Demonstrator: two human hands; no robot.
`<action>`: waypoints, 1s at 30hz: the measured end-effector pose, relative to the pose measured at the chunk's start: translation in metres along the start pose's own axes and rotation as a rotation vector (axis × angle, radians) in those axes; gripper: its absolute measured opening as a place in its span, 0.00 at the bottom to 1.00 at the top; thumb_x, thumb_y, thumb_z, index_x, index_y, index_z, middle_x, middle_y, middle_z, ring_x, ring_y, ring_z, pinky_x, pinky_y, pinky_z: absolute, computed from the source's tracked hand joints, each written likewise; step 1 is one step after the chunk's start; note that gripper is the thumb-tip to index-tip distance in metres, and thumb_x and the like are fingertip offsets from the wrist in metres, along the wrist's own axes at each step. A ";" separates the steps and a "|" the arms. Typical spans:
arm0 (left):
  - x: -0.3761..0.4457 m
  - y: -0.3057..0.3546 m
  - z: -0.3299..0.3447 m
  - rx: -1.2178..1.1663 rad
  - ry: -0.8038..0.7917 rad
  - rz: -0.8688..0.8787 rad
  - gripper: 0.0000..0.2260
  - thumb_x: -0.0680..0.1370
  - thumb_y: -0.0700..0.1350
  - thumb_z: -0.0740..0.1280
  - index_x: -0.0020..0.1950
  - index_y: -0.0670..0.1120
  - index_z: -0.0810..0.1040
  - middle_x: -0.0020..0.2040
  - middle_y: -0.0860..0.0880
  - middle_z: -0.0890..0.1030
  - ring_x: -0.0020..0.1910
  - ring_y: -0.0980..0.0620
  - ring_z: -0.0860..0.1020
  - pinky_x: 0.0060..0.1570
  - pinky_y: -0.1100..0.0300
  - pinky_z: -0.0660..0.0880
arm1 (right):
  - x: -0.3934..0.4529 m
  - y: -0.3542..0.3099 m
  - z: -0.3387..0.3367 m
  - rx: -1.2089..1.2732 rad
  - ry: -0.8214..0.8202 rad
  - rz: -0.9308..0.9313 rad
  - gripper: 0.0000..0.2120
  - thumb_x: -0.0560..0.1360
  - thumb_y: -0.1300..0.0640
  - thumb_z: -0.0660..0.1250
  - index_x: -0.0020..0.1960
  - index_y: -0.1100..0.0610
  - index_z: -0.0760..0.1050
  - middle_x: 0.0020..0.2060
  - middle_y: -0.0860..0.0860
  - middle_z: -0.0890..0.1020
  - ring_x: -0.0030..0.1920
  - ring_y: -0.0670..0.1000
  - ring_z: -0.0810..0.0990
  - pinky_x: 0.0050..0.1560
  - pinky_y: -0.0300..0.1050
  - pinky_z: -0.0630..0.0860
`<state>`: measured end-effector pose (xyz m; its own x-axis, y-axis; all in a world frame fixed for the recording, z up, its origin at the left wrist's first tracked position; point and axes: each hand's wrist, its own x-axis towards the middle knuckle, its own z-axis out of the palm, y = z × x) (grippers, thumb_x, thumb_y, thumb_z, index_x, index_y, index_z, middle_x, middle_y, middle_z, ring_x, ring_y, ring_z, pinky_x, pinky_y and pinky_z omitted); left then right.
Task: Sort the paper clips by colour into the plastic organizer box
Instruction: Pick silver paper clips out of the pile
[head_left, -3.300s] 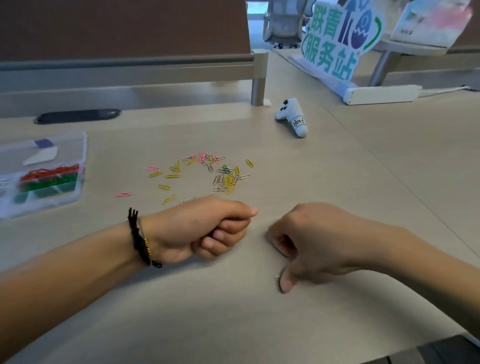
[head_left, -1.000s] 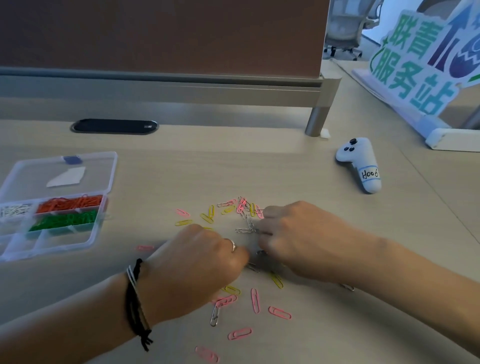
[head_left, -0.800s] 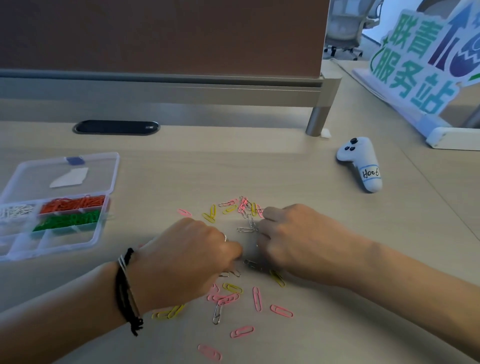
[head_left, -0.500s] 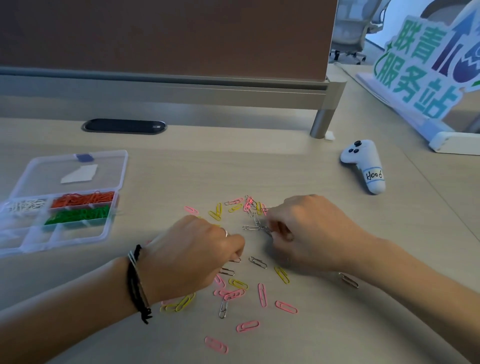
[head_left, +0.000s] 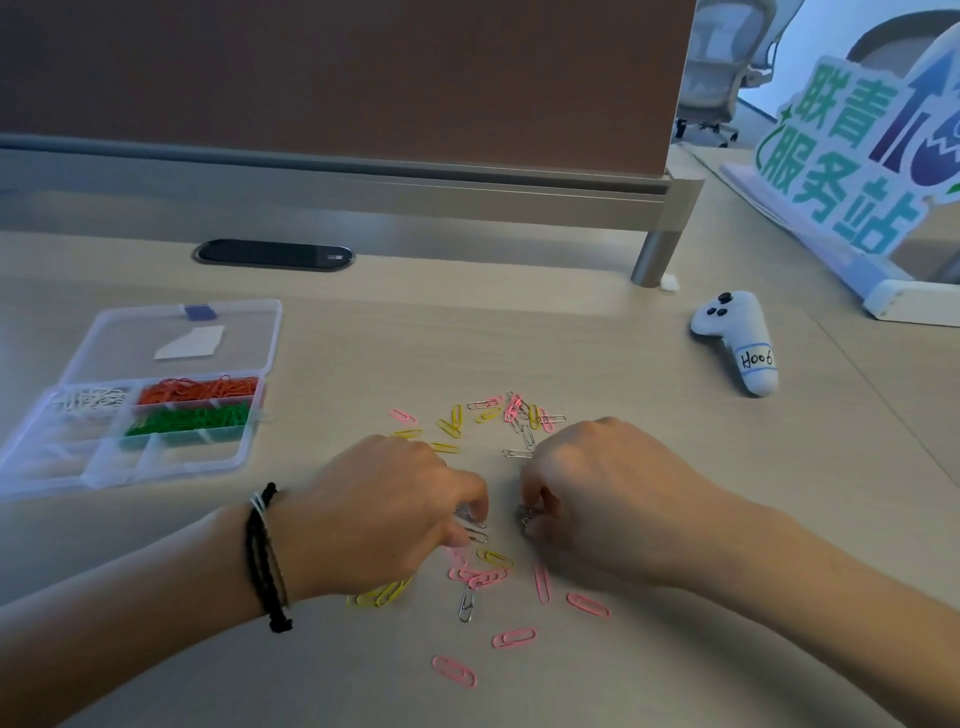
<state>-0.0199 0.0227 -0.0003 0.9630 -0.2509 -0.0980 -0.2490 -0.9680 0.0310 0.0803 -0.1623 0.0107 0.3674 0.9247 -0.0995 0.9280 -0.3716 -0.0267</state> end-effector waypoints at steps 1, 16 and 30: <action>0.000 0.000 0.001 -0.007 0.028 -0.004 0.12 0.82 0.58 0.57 0.64 0.58 0.73 0.50 0.54 0.81 0.52 0.53 0.77 0.47 0.56 0.71 | 0.000 -0.003 0.001 -0.026 0.006 -0.010 0.09 0.73 0.50 0.61 0.41 0.55 0.75 0.39 0.52 0.79 0.43 0.59 0.77 0.44 0.51 0.77; 0.003 0.001 0.013 0.233 0.127 0.161 0.08 0.68 0.42 0.73 0.40 0.48 0.74 0.27 0.50 0.73 0.24 0.48 0.72 0.24 0.58 0.63 | 0.012 -0.028 0.003 -0.294 -0.098 -0.021 0.13 0.72 0.61 0.68 0.36 0.51 0.64 0.42 0.54 0.81 0.44 0.59 0.80 0.34 0.47 0.66; 0.018 -0.006 0.006 -2.246 -0.216 -0.451 0.14 0.76 0.51 0.56 0.32 0.48 0.69 0.29 0.51 0.60 0.27 0.56 0.53 0.22 0.67 0.49 | 0.039 -0.021 -0.043 0.707 0.298 -0.001 0.04 0.72 0.56 0.75 0.45 0.49 0.87 0.38 0.42 0.85 0.41 0.43 0.83 0.45 0.41 0.79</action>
<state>-0.0014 0.0237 -0.0085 0.8456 -0.2396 -0.4771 0.5217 0.5601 0.6435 0.0780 -0.1152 0.0504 0.4608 0.8710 0.1705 0.7052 -0.2427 -0.6662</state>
